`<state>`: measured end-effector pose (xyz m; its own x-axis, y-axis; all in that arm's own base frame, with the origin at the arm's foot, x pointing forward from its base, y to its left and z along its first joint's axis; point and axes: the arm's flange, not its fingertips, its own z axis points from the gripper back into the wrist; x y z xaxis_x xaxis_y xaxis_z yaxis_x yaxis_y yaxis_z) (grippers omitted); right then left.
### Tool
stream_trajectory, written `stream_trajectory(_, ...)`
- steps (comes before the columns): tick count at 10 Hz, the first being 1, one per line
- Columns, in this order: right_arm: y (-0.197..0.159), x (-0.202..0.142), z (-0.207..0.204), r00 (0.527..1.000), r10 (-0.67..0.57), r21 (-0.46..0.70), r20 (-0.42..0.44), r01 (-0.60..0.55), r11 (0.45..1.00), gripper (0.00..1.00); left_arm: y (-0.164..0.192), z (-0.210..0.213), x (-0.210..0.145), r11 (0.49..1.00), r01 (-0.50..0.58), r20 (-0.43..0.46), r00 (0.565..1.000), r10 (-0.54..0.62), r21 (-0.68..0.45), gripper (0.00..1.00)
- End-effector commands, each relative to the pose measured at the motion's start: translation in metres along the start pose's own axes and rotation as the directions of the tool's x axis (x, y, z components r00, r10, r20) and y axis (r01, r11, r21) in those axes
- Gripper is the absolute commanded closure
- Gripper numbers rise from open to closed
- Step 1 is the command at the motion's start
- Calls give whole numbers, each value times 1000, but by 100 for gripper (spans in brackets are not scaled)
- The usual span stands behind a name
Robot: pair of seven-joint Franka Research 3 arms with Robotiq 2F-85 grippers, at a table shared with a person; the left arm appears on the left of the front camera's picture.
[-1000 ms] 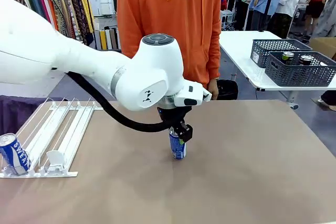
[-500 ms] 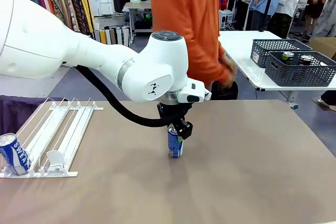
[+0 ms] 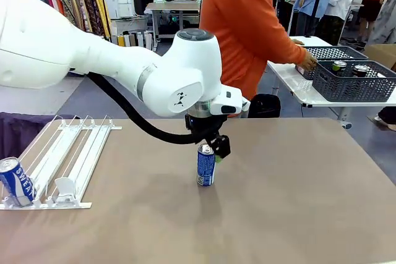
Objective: Retrieve and store the cans from the dispenser.
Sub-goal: Pick up one can from the Automatic Can Dispenser and place it in the middle of the table.
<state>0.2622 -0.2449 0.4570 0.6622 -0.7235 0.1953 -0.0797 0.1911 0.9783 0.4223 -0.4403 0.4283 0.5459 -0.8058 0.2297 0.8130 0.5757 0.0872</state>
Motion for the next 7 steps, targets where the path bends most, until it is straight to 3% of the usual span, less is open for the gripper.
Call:
stream_trajectory(1, 1, 1, -1, 1000, 12, 19, 8, -12, 1000, 0, 5, 54, -33, 999, -40, 105, 994, 40, -6, 0)
stream_trajectory(4, 1, 1, -1, 1000, 12, 19, 8, -12, 1000, 0, 44, 154, -126, 982, -161, 219, 959, 179, -97, 0)
stream_trajectory(7, 1, 1, -1, 1000, 12, 19, 8, -12, 1000, 0, 114, 200, -244, 911, -167, 351, 885, 307, -377, 0)
